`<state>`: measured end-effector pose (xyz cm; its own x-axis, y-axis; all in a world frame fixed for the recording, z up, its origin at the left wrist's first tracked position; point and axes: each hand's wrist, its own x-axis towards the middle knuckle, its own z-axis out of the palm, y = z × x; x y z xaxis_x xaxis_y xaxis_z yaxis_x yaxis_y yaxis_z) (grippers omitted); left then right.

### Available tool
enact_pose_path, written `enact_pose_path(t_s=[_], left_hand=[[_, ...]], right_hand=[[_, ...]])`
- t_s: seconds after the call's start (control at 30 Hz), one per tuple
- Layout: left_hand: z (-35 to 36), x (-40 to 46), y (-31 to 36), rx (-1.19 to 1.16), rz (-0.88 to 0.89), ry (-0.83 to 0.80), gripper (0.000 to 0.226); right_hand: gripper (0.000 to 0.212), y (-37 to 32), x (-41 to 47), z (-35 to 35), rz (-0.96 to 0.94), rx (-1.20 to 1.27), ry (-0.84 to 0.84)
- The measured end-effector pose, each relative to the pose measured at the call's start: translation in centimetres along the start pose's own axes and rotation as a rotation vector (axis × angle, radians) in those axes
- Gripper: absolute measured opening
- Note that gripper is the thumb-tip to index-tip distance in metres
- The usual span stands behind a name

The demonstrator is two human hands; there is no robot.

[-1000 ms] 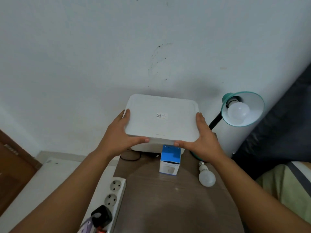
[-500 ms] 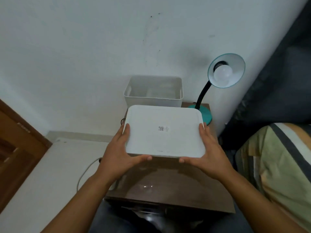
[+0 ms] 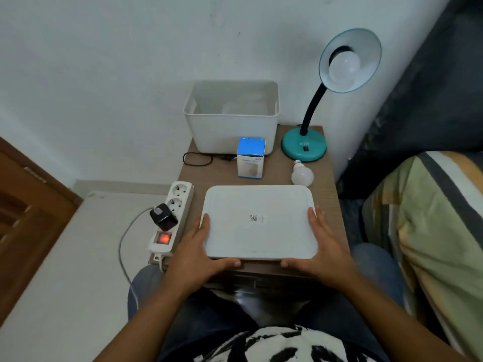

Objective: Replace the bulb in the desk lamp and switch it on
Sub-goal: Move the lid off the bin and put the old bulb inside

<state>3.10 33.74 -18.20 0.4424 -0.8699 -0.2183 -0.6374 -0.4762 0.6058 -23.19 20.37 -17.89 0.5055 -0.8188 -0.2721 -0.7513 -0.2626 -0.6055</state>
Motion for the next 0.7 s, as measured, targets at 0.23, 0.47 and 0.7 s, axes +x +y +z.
enact_pose_path(t_s=[0.23,0.47,0.7], left_hand=[[1.7,0.3,-0.9,0.102,-0.021,-0.062,0.135],[2.5,0.5,-0.7,0.221,-0.008,-0.046,0.129],[2.6,0.7,-0.7,0.202,-0.050,-0.086,0.129]], right_hand=[[0.145,1.9,0.6,2.2,0.015,-0.049,-0.039],[0.139,2.1,1.1,3.3,-0.015,-0.216,0.035],[0.135,2.4,1.5,3.6,0.004,-0.216,0.030]])
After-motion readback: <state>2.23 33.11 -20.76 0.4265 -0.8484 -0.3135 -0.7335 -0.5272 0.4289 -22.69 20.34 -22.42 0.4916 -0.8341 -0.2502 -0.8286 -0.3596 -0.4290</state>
